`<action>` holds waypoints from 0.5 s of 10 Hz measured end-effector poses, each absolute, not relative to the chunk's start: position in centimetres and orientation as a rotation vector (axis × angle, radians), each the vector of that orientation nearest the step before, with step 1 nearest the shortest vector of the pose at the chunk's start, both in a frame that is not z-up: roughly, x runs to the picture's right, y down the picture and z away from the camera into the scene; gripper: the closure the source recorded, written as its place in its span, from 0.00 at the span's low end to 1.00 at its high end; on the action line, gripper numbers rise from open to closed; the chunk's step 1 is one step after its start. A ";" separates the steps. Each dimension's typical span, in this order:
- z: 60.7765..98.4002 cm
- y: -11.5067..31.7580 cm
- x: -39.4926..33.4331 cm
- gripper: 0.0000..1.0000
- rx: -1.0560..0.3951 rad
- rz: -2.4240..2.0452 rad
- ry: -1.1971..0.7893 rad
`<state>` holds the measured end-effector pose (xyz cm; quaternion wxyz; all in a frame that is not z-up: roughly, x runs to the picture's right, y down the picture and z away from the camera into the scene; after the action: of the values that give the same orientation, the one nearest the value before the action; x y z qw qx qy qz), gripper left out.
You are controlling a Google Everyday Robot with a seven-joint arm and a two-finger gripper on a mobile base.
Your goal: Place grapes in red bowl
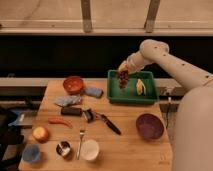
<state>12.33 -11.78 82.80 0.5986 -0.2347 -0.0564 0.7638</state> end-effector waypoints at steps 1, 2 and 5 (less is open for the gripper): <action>81.4 -12.3 10.1 1.00 -0.560 1.736 -0.181; 80.5 -12.4 8.1 1.00 -0.575 1.705 -0.215; 78.1 -12.0 1.0 1.00 -0.638 1.595 -0.296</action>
<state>1.00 -11.95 78.06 0.6437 -0.2801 -0.1299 0.7002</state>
